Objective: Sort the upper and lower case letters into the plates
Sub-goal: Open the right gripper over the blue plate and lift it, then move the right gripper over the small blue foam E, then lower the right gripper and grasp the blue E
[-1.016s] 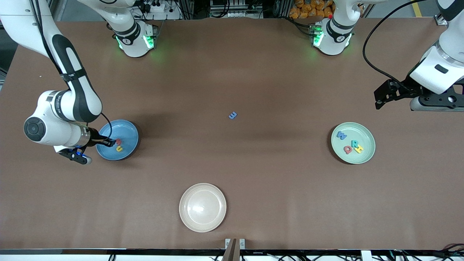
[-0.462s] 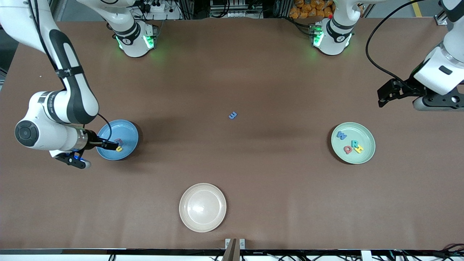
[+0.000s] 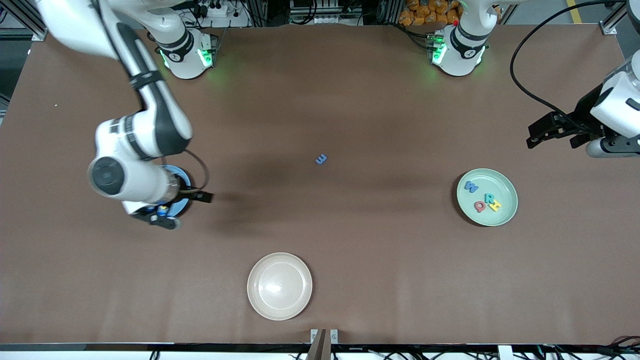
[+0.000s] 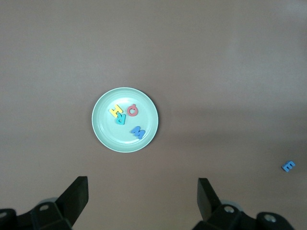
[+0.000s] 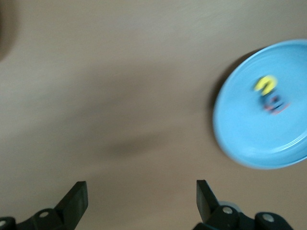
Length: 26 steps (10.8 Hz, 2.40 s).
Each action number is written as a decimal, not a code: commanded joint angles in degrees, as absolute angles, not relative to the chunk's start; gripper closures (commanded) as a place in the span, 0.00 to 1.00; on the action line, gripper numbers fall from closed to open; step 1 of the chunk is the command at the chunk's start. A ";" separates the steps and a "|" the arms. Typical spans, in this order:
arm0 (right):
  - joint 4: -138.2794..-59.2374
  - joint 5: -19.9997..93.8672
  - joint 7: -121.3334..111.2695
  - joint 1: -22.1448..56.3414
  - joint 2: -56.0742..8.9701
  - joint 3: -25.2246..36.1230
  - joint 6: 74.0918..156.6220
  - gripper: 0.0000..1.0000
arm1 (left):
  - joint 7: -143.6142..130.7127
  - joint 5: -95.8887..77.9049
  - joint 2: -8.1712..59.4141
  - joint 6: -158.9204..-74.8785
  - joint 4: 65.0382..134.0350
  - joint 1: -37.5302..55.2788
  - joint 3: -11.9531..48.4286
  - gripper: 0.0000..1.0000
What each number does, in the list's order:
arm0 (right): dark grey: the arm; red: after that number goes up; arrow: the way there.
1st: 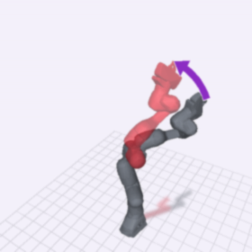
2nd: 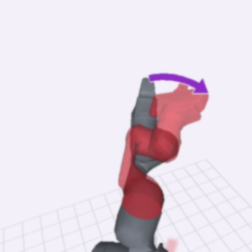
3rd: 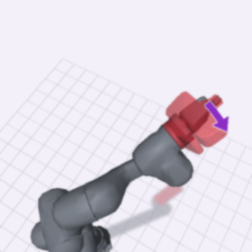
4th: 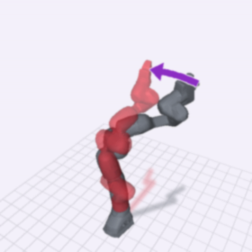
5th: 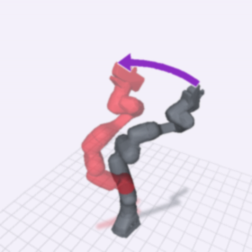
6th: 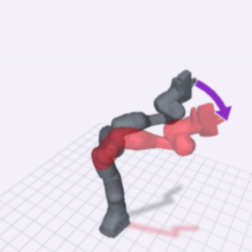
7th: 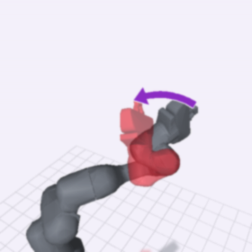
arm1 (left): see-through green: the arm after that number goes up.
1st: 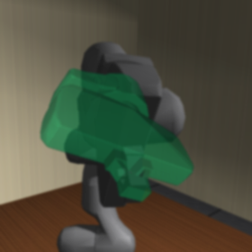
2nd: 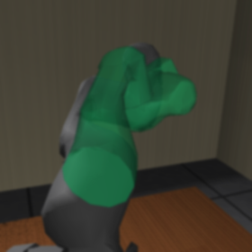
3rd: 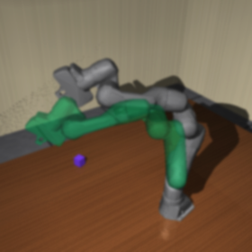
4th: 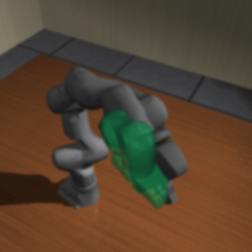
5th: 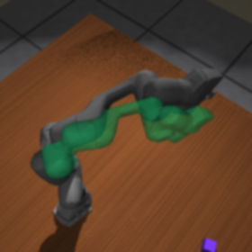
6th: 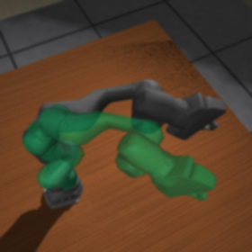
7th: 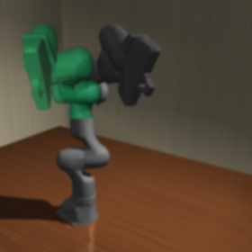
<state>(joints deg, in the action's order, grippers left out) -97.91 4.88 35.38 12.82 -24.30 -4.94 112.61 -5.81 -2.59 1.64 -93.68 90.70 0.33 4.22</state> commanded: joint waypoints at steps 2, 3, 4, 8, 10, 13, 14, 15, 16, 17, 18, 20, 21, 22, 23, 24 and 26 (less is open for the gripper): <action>-96.07 6.06 53.20 22.21 -27.32 -5.19 115.46 0.00 | -6.42 -2.73 -0.35 -91.85 91.93 0.09 4.83 0.00; -95.98 6.06 58.74 24.59 -28.90 -5.19 118.01 0.00 | -6.42 -1.77 -1.13 -91.67 92.19 0.17 4.92 0.00; -95.89 6.15 63.67 27.39 -30.40 -5.19 121.52 0.00 | -6.50 -1.06 -1.49 -91.67 92.46 0.26 5.01 0.00; -95.54 6.07 79.41 35.66 -35.50 -5.19 132.51 0.00 | -6.59 0.09 -2.46 -91.49 92.46 0.18 5.27 0.00; -95.80 6.06 83.40 38.05 -36.74 -5.19 134.21 0.00 | -6.59 0.09 -2.29 -91.58 92.37 0.26 5.45 0.00; -95.89 6.06 86.40 40.86 -37.97 -5.27 134.30 0.00 | -6.59 0.09 -2.11 -91.58 92.46 0.26 5.71 0.00; -95.80 6.50 86.40 40.96 -38.93 -5.36 134.38 0.00 | -6.59 0.09 -2.11 -91.58 92.46 0.35 5.71 0.00; -95.80 7.37 86.31 40.96 -39.46 -6.06 134.99 0.00 | -6.59 0.00 -2.02 -91.58 92.46 0.35 5.71 0.00; -95.97 7.47 86.31 40.96 -39.46 -6.33 135.35 0.00 | -6.59 0.00 -1.93 -91.58 92.46 0.44 5.71 0.00; -96.06 7.47 86.31 41.31 -39.55 -6.33 135.35 0.00 | -6.59 0.00 -1.85 -91.58 92.46 0.44 5.71 0.00; -95.98 7.64 86.31 41.31 -39.90 -6.50 135.44 0.00 | -6.59 0.00 -1.76 -91.76 92.46 0.53 5.71 0.00; -95.98 7.73 86.31 41.40 -40.78 -6.59 136.84 0.08 | -6.59 0.09 -1.76 -91.85 92.46 0.53 5.71 0.00; -95.98 7.73 86.31 41.40 -41.48 -6.59 137.19 0.09 | -6.59 0.09 -1.67 -91.85 92.46 0.53 5.80 0.00; -95.98 7.73 86.22 41.40 -41.48 -6.59 137.46 0.09 | -6.59 0.00 -1.67 -91.85 92.46 0.61 5.80 0.00; -95.98 7.73 86.22 41.48 -41.57 -6.59 137.46 0.10 | -6.59 0.09 -1.67 -91.85 92.46 0.62 5.80 0.00; -95.98 7.82 86.22 41.48 -41.66 -6.68 137.46 0.10 | -6.59 0.09 -1.67 -91.85 92.46 0.62 5.89 0.00; -95.98 7.74 86.31 41.57 -41.75 -8.07 137.46 0.15 | -6.59 0.09 -1.58 -91.85 92.46 0.62 5.89 0.00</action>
